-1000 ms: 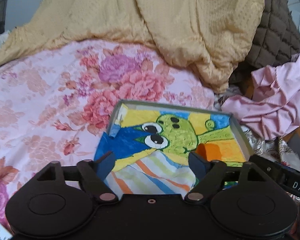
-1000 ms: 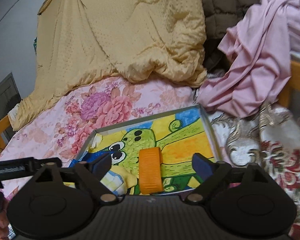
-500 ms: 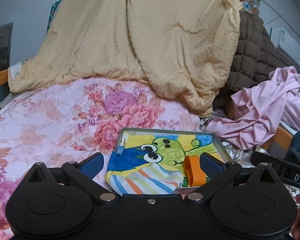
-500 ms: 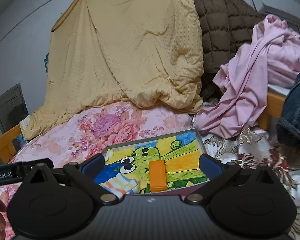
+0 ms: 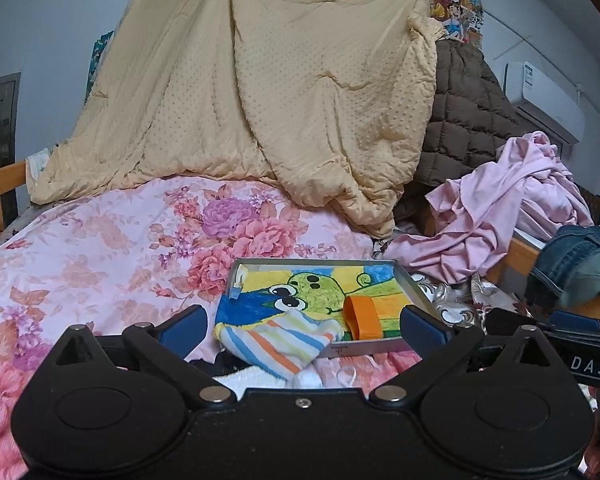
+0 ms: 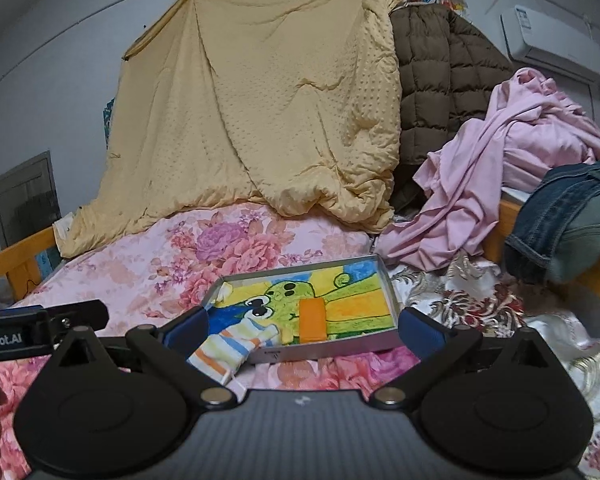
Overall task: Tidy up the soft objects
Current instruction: 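Move the left tool to the white cloth while the right moves to the burlap bag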
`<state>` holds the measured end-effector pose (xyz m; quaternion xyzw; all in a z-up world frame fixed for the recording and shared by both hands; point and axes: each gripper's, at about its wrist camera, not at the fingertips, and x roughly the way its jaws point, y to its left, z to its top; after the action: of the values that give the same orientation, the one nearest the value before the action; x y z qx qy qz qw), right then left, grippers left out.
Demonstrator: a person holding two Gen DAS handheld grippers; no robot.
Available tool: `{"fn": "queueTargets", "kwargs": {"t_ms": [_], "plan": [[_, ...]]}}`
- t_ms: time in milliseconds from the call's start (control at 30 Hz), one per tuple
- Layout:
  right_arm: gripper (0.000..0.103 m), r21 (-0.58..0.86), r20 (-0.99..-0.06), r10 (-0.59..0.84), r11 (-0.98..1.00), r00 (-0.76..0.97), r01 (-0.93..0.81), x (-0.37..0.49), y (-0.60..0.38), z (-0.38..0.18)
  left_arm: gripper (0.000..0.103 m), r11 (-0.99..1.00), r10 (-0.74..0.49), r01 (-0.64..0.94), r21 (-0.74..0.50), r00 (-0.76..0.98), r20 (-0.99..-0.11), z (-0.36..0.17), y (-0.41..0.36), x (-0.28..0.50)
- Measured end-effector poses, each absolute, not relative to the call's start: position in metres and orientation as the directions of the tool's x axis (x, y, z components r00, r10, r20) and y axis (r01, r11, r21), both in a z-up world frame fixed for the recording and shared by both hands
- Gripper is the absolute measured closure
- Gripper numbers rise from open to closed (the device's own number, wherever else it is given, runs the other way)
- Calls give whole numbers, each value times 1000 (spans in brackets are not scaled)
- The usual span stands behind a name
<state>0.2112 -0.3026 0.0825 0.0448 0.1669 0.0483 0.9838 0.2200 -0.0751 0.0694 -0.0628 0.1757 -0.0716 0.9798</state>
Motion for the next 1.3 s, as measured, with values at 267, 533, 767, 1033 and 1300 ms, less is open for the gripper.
{"fn": "queueTargets", "kwargs": {"t_ms": [267, 533, 767, 1033, 1300], "plan": [[0, 110, -384, 83, 993, 920, -43, 186, -301, 75, 1, 984, -159, 120, -133, 929, -335, 62, -62, 186], [0, 144, -518, 63, 989, 853, 14, 180, -308, 57, 1, 983, -171, 132, -127, 912, -373, 45, -46, 160], [0, 123, -573, 61, 992, 817, 12, 178, -301, 47, 1, 983, -177, 136, -127, 894, -413, 24, -33, 149], [0, 71, -659, 56, 997, 750, -12, 178, -286, 33, 1, 979, -184, 121, -165, 875, -449, 3, -21, 145], [0, 15, -716, 64, 997, 695, -76, 180, -270, 21, 1, 984, -150, 82, -158, 860, -488, -3, -17, 147]]}}
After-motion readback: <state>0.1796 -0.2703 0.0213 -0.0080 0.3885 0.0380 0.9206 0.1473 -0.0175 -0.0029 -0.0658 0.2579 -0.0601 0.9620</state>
